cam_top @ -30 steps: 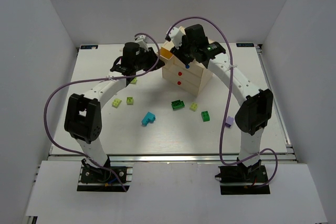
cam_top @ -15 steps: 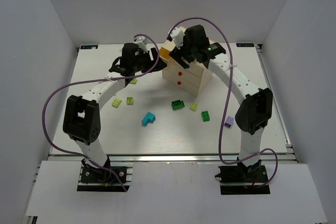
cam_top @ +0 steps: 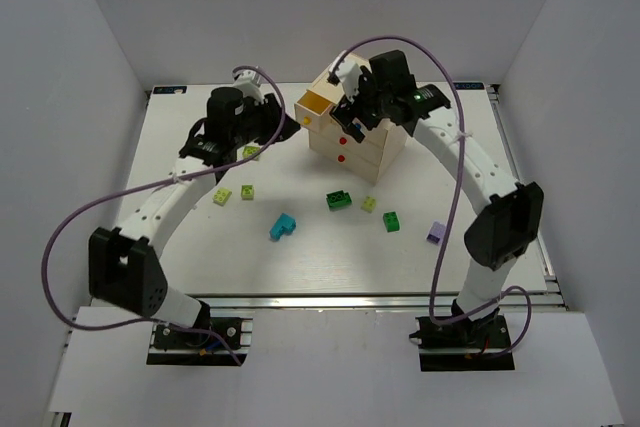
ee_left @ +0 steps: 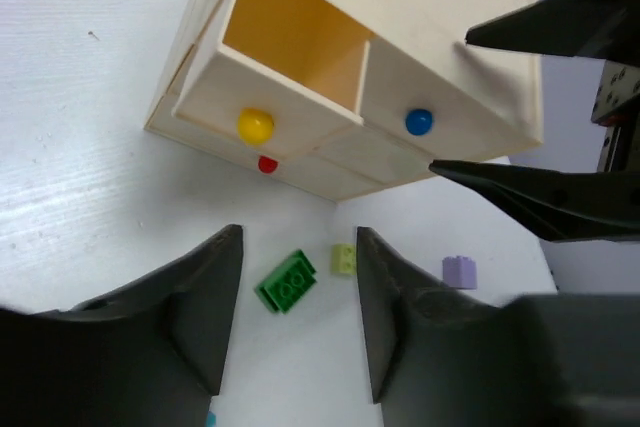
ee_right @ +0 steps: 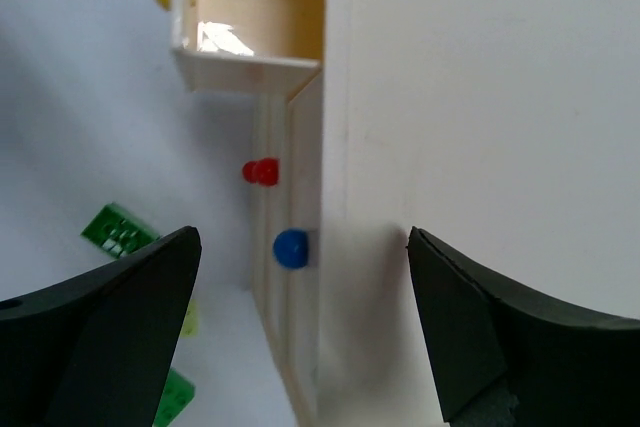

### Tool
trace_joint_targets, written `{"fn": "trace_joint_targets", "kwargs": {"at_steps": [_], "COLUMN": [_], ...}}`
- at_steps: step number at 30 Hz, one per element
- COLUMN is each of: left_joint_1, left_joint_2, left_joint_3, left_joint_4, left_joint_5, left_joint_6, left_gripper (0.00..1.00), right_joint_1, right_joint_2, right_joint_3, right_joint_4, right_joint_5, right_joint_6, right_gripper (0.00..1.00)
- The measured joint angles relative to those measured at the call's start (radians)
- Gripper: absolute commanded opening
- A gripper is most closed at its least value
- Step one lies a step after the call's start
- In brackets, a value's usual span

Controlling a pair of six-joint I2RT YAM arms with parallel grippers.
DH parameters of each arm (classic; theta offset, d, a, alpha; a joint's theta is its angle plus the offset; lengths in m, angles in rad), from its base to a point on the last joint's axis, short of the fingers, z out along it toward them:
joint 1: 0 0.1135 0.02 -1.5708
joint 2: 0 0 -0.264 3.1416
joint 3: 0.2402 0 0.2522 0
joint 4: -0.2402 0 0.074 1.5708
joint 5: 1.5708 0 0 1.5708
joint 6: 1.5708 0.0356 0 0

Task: Sort the legos into containers by color

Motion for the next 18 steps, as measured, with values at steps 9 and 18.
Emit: {"fn": "trace_joint_targets", "kwargs": {"at_steps": [9,18], "left_joint_1": [0.000,-0.009], "left_joint_2": [-0.250,-0.269], "left_joint_3": [-0.115,-0.304], "left_joint_4": [-0.174,-0.379], "left_joint_5": [-0.175,-0.232], "left_joint_6": [0.061,0.105], "left_gripper": [0.09,0.83], "right_joint_1": [-0.001,-0.026], "right_joint_2": [-0.452,-0.777], "right_joint_3": [-0.342,-0.696], "right_joint_4": [0.134,0.254], "right_joint_5": [-0.037,-0.533], "right_joint_6": [0.019,0.105], "right_gripper": [0.89,0.35]}}
